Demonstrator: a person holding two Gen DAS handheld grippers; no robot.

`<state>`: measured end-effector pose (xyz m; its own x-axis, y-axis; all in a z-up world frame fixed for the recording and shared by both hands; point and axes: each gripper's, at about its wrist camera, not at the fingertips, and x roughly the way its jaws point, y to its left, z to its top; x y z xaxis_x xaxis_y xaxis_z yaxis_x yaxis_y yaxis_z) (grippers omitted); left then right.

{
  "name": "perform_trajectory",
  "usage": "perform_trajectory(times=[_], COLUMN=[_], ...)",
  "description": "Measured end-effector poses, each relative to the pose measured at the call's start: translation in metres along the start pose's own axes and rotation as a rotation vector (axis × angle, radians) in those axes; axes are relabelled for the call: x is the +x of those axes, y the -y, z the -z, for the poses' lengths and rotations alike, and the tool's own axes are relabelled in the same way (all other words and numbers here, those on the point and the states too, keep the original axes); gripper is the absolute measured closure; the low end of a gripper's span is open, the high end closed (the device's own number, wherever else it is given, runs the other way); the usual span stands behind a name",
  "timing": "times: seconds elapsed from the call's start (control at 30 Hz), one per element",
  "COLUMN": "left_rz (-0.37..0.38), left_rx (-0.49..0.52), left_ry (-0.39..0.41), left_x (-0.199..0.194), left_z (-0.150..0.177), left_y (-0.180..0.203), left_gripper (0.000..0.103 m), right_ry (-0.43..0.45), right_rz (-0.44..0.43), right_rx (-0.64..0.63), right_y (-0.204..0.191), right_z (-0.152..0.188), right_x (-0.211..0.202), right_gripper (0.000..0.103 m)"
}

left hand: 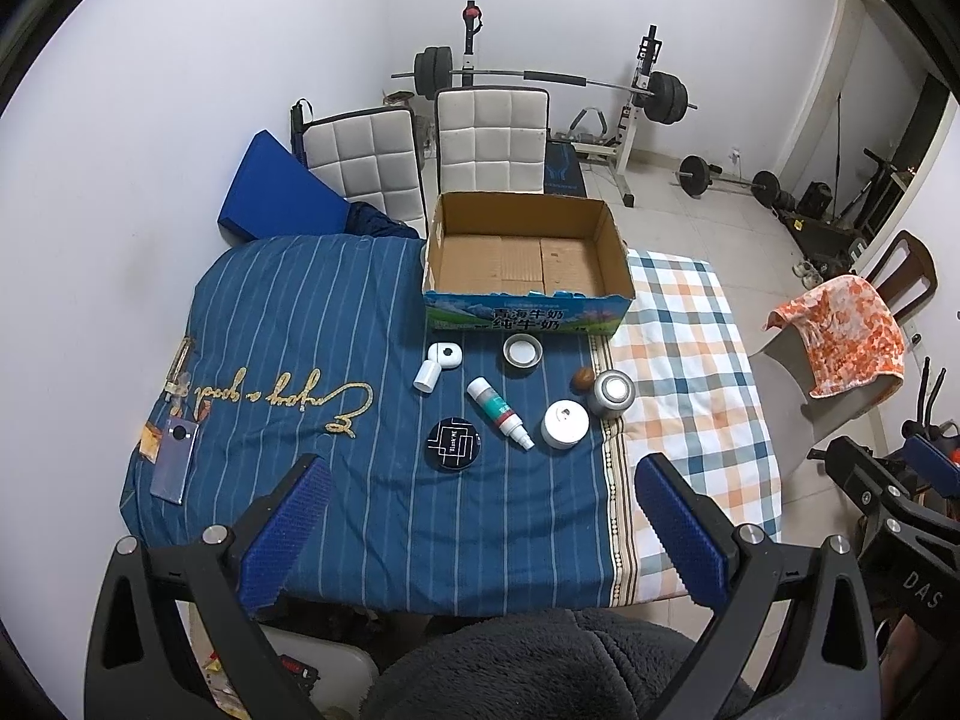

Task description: Organize rigid objects

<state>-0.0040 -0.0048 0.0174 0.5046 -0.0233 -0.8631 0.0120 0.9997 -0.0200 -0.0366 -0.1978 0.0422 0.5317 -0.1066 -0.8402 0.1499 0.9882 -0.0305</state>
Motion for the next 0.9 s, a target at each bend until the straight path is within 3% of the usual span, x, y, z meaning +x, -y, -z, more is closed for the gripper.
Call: perform_trajectory(times=[0.9], left_rz=[0.008], left_rx=[-0.01], left_ry=[-0.006], left_x=[0.007], left_z=[-0.0034], left_y=[-0.0098], left_gripper=[0.0], right_ry=[-0.001], right_rz=[-0.006], right_rx=[0.003], right_y=[0.0015], right_z=[-0.0024], right_x=[0.0029], right_gripper=[0.002])
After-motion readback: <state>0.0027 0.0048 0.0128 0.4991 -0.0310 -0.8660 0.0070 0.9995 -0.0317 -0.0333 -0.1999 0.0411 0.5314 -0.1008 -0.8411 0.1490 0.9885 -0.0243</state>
